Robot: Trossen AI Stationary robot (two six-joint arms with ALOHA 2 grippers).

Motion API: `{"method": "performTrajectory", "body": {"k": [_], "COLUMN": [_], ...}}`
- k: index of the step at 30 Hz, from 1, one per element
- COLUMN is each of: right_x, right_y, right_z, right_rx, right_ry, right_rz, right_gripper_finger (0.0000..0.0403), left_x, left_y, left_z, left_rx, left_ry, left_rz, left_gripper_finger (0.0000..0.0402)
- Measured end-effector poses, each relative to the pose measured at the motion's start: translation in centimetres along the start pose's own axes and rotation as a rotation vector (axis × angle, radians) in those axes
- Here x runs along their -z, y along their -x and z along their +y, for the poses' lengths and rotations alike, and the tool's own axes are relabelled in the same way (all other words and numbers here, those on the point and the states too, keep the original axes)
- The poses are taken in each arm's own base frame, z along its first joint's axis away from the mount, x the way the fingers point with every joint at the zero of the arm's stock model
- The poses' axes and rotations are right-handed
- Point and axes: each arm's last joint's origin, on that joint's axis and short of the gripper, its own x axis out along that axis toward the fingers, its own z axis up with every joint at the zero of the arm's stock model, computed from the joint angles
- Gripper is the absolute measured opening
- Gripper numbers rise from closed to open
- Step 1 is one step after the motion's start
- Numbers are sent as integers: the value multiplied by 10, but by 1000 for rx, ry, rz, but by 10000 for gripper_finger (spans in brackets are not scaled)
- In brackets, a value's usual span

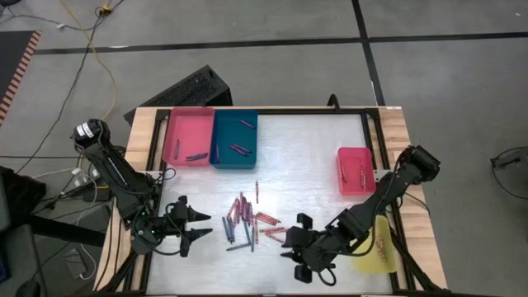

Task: Sort crayons
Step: Put the pink crayon into the yellow bin

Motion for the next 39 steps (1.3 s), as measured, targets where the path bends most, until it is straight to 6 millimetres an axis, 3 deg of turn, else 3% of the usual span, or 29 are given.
{"method": "performTrajectory", "body": {"k": [5, 14, 20, 39], "right_x": [1, 31, 47, 48], "right_y": [-10, -74, -100, -107], "right_z": [-7, -14, -20, -26], "right_rx": [131, 255, 308, 352], "right_ry": [25, 106, 134, 132], "right_rz": [-47, 59, 111, 108], "right_gripper_finger": [107, 107, 107, 107], "left_x": [0, 0, 1, 1], "left_y": [0, 0, 0, 0], "left_z": [0, 0, 1, 2], "left_rx": [0, 0, -3, -16], "left_ry": [2, 7, 11, 18], "left_rz": [0, 2, 5, 3], "left_gripper_finger": [199, 199, 199, 199]}}
